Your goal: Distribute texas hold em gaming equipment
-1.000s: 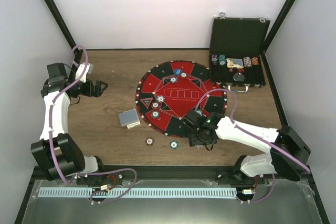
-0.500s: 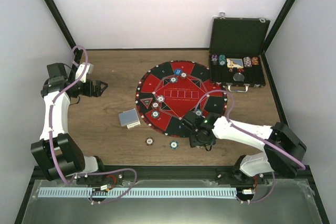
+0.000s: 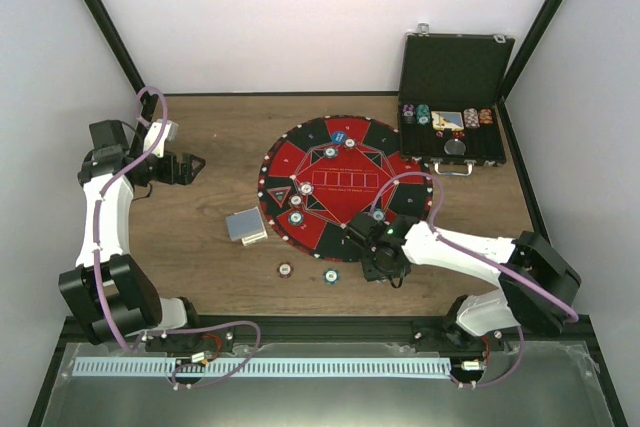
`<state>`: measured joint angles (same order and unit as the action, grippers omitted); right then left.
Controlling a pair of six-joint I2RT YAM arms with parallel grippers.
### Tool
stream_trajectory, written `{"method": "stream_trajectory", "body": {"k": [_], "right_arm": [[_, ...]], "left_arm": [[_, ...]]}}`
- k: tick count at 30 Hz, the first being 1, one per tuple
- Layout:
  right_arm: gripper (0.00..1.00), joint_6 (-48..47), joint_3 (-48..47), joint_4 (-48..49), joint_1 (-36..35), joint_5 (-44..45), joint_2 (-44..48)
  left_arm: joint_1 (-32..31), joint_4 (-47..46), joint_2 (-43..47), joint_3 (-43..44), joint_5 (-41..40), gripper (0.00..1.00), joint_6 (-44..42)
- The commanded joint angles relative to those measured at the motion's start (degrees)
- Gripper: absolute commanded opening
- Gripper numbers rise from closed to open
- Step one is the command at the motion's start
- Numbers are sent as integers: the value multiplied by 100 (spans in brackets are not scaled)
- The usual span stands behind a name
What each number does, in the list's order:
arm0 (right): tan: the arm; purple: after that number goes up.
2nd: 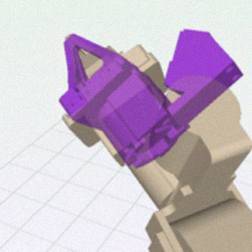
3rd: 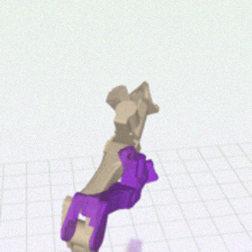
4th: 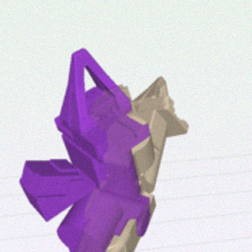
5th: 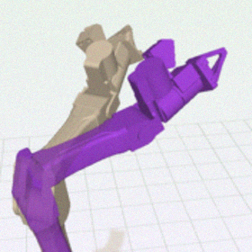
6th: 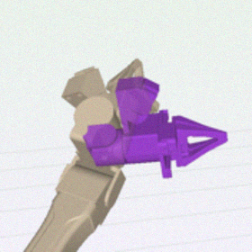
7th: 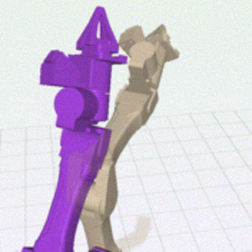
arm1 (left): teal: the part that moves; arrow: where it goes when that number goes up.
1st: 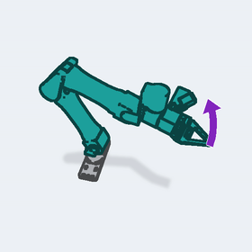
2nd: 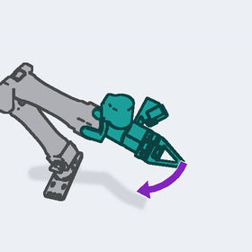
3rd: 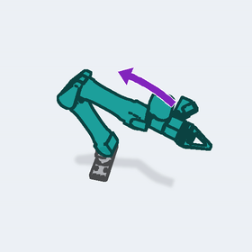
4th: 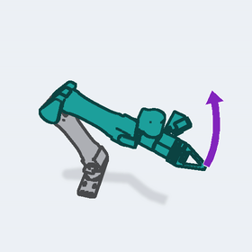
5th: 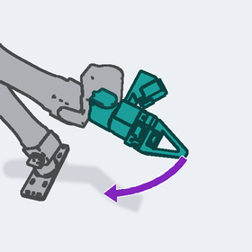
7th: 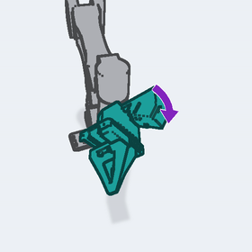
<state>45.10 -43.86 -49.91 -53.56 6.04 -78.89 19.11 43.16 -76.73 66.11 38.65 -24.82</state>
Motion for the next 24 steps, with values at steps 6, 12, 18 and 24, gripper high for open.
{"method": "stream_trajectory", "body": {"k": [6,12,18,24], "right_arm": [[27,113,5,-48,-62,99,-12],[17,163,-339,-367,-66,266,209],[18,-115,-1255,-689,122,682,112],[18,-1201,-2426,-217,1021,686,-536]], "left_arm": [[31,-4,81,91,33,100,-126],[31,-11,88,94,32,100,-128],[31,-8,87,104,54,100,-110],[32,14,97,104,45,100,-115]]}}
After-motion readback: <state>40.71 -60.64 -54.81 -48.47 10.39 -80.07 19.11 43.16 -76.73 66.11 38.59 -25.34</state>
